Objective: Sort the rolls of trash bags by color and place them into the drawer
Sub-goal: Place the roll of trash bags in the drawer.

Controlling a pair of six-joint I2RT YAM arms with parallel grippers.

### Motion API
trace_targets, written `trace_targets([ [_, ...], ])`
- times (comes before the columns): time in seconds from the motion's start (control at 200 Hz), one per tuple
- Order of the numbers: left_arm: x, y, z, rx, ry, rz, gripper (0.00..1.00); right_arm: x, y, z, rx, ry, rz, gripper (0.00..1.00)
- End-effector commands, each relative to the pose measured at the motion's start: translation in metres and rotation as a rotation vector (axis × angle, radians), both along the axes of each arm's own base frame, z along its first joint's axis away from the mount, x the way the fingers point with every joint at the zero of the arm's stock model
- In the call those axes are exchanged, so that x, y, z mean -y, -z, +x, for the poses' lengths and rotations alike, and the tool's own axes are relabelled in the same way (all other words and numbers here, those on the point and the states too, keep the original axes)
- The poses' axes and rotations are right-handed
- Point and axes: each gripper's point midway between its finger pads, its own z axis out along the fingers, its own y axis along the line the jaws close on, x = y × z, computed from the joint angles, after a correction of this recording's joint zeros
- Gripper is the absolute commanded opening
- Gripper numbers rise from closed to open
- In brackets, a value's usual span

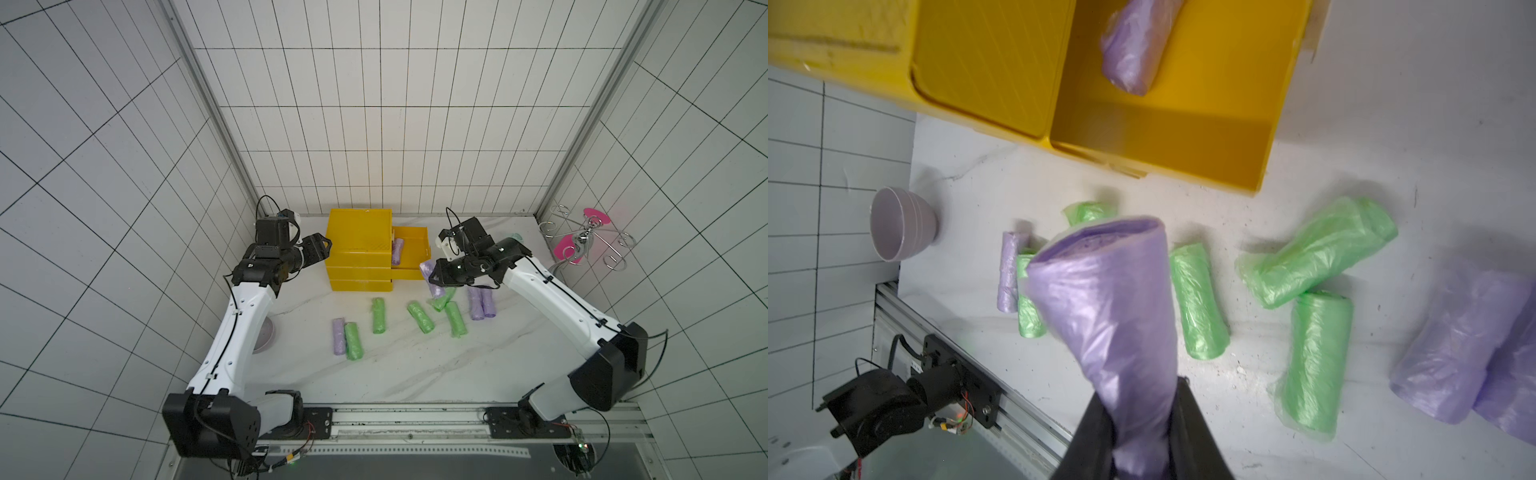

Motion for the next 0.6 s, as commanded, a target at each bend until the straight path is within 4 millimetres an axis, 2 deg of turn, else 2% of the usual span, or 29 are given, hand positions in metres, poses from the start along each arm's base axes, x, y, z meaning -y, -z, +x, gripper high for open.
trace_targets([
  [0.0, -0.002, -0.012, 0.015, 0.056, -0.006, 0.009, 0.70, -0.020, -0.010, 0.040, 0.005, 0.059, 0.073, 0.22],
  [0.13, 0.002, -0.007, 0.022, 0.047, 0.005, -0.017, 0.68, -0.039, 0.001, 0.084, -0.009, 0.116, 0.075, 0.23],
  [0.26, 0.006, -0.004, 0.027, 0.041, 0.018, -0.026, 0.68, -0.042, 0.022, 0.118, -0.034, 0.194, 0.050, 0.22],
  [0.42, 0.009, 0.000, 0.027, 0.032, 0.028, -0.030, 0.68, -0.045, 0.044, 0.138, -0.074, 0.254, 0.043, 0.23],
  [0.595, 0.012, 0.004, 0.029, 0.029, 0.039, -0.045, 0.68, -0.051, 0.060, 0.148, -0.112, 0.286, 0.048, 0.24],
])
